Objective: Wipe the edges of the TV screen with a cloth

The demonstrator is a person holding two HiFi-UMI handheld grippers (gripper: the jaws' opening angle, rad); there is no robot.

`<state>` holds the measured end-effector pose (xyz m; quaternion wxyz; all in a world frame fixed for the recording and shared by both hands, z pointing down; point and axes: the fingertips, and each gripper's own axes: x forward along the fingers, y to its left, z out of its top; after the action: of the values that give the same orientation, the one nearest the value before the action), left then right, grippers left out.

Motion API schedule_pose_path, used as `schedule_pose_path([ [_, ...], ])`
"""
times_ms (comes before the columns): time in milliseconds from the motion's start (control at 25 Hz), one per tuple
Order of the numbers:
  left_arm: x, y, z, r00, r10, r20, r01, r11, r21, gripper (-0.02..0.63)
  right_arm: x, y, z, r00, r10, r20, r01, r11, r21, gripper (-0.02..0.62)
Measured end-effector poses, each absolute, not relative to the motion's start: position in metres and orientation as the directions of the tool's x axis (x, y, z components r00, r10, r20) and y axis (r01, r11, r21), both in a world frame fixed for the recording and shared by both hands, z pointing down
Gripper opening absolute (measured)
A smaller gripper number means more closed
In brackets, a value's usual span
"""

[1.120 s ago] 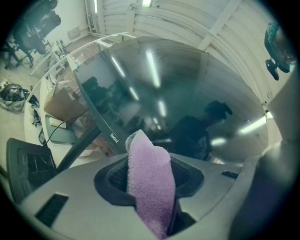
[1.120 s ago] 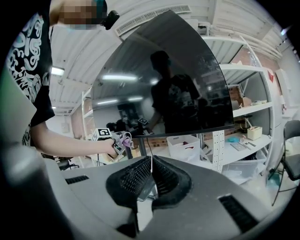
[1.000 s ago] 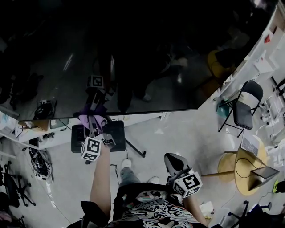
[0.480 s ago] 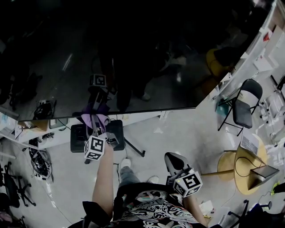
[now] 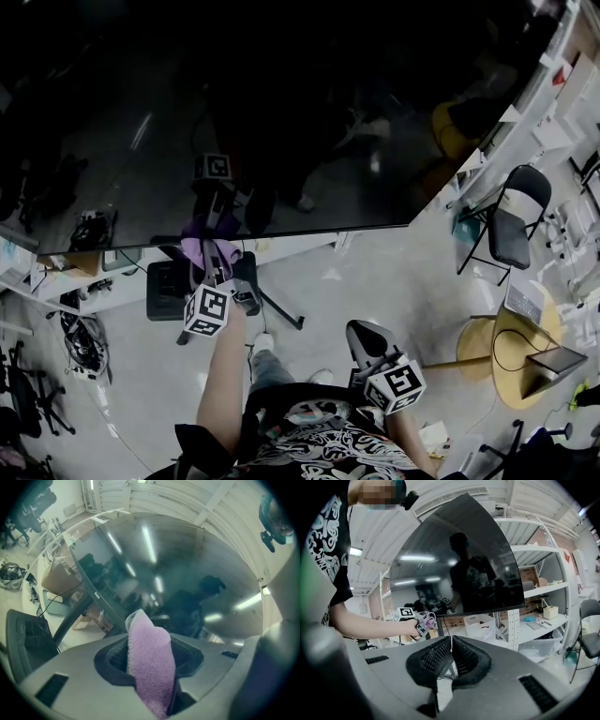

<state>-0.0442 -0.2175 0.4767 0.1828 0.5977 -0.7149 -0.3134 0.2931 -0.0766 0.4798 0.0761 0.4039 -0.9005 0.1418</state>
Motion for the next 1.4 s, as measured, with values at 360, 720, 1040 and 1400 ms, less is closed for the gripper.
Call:
schedule_pose_path([
  [360,-0.025,-0.221,0.479,-0.199,-0.974,-0.111,-0.737,0.074,0.671,0.170,0.303,-0.078,0.482,-0.650,-0.718,0.248,-0.760,0.619,-0.200,0.031],
  [720,0.002,-0.226,0.479,-0.156,-0.982,-0.108,-0.744,0.045,0.667,0.170,0.314,-0.078,0.484,-0.647,-0.722,0.247,-0.763,0.615,-0.199,0.030],
  [1040,0.026,-0.229,0.478,-0.129,-0.985,-0.117,-0.738,0.017,0.674,0.170,0.328,-0.075,0.483,-0.630,-0.737,0.244,-0.777,0.595,-0.208,0.030],
  [1400,0.049,-0.232,0.479,-0.074,-0.991,-0.111,-0.747,-0.018,0.664,0.170,0.333,-0.076,0.484,-0.632,-0.739,0.234,-0.775,0.591,-0.224,0.031],
])
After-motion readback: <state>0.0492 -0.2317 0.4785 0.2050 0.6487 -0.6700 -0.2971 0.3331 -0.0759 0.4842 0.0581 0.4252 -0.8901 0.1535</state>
